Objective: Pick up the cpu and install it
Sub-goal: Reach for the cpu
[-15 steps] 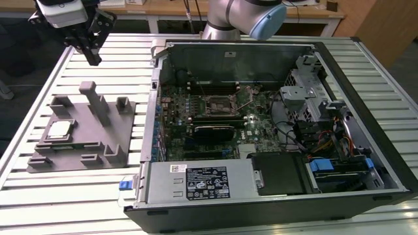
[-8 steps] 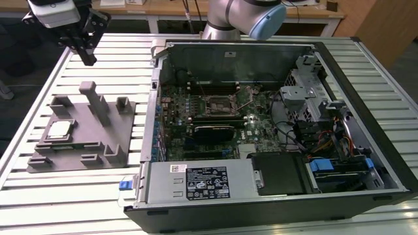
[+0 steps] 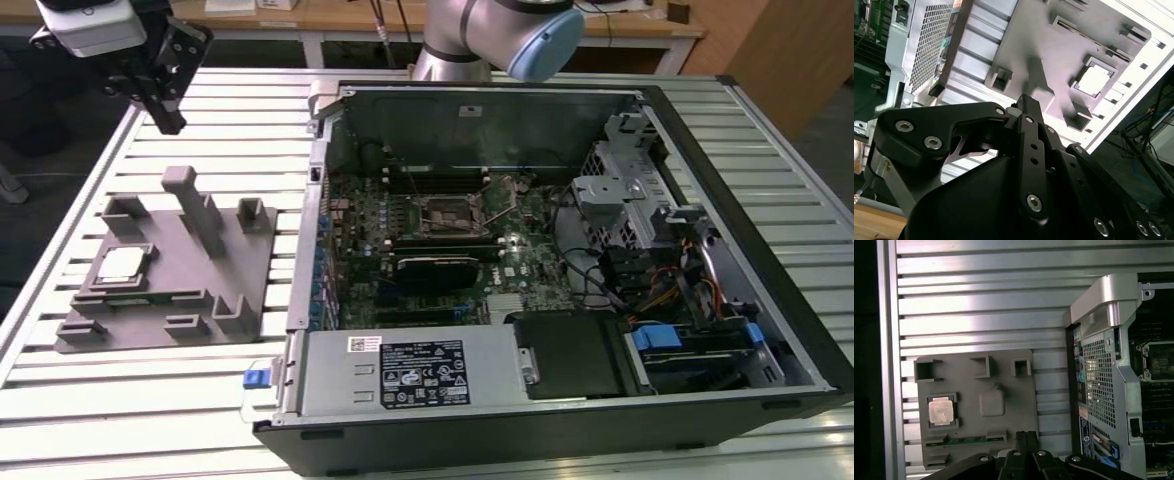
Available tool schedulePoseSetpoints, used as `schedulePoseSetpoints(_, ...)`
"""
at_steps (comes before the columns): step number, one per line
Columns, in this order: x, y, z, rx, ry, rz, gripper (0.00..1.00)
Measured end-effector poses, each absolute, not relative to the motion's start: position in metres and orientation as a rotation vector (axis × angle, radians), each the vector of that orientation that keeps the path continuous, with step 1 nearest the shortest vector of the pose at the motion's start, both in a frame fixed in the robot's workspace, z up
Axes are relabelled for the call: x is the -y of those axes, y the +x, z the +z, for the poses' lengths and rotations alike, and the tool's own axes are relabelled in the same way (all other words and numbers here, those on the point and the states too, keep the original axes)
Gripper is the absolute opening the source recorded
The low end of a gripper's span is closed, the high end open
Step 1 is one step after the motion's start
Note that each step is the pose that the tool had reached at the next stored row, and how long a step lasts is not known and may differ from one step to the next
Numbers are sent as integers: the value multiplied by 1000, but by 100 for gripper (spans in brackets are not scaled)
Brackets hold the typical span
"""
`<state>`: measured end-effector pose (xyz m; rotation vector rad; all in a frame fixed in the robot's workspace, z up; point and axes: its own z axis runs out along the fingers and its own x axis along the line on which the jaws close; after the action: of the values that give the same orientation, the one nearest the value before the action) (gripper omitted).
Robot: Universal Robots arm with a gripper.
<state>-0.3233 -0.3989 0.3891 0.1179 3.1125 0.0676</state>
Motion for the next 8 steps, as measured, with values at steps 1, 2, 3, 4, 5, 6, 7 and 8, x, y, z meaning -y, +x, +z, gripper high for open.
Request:
schedulePoseSetpoints(1, 399, -325, 389, -3112, 118, 68, 11)
schedulePoseSetpoints(2, 399, -326, 389, -3113, 118, 68, 11)
schedulePoseSetpoints(3, 399, -327, 389, -3113, 118, 68, 11)
schedulePoseSetpoints(4, 399, -329, 389, -3113, 118, 68, 11)
schedulePoseSetpoints(5, 399, -330, 389, -3112, 118, 68, 11)
schedulePoseSetpoints(6, 399, -331, 389, -3112, 118, 68, 11)
schedulePoseSetpoints(7, 399, -333, 389, -3113, 118, 68, 11)
schedulePoseSetpoints(8, 399, -334, 389, -3113, 118, 68, 11)
